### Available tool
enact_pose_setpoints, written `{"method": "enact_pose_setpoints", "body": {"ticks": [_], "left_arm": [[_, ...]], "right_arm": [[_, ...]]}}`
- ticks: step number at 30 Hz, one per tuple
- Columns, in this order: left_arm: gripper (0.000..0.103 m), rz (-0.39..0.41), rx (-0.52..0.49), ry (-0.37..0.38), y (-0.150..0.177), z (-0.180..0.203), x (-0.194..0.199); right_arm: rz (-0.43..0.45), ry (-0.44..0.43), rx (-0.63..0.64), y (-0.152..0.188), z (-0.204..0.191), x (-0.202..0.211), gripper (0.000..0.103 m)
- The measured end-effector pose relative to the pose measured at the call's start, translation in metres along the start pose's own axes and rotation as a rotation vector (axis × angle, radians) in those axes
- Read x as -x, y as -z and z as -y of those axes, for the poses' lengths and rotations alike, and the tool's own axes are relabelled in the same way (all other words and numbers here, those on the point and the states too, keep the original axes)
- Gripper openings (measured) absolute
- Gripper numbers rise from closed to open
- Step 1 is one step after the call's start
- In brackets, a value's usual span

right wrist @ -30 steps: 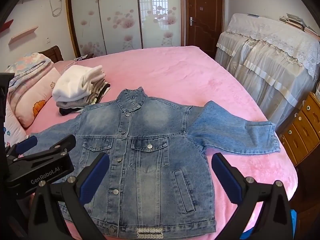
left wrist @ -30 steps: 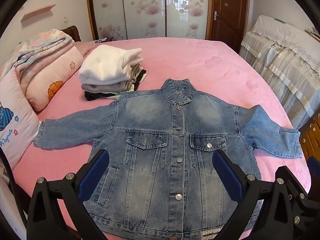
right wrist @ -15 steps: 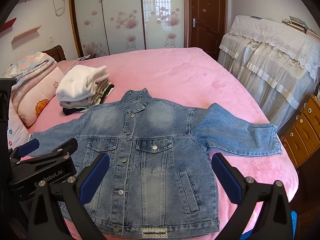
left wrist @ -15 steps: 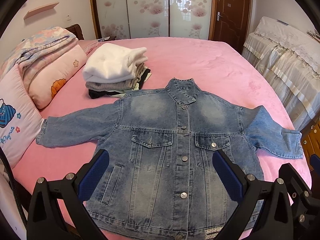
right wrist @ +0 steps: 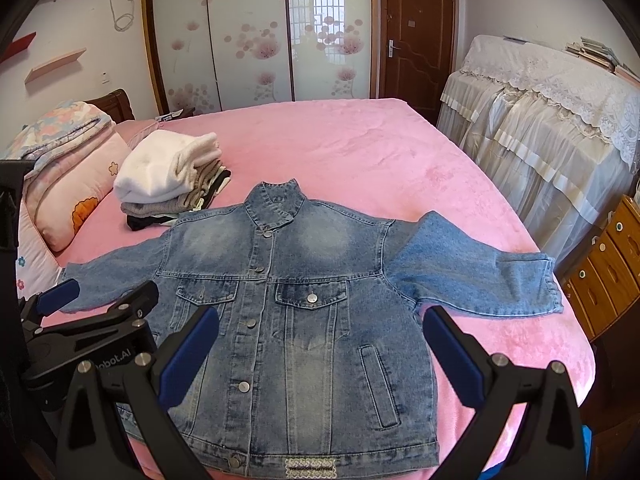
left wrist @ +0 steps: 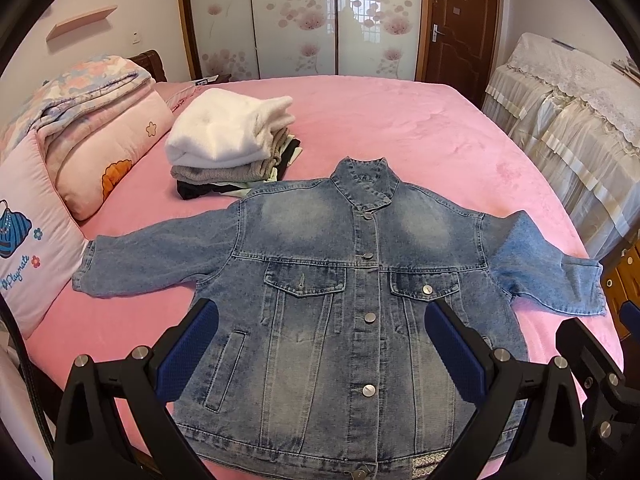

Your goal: Fold large clothes

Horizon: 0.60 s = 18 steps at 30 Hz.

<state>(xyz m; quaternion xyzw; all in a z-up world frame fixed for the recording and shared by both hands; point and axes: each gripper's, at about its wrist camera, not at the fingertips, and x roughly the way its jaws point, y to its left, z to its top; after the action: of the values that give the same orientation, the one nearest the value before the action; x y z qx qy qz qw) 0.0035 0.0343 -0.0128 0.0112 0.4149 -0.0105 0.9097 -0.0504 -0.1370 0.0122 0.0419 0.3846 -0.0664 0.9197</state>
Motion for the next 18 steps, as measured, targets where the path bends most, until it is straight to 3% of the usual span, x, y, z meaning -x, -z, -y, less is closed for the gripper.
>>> {"method": "enact_pose_setpoints", "body": {"ticks": [18], "left_arm": [[0.102,-0.009,-0.021,0.023,0.002,0.011,0.005]], "right_arm": [[-0.004,0.011,-0.025,0.0,0.015,0.001,0.103]]}}
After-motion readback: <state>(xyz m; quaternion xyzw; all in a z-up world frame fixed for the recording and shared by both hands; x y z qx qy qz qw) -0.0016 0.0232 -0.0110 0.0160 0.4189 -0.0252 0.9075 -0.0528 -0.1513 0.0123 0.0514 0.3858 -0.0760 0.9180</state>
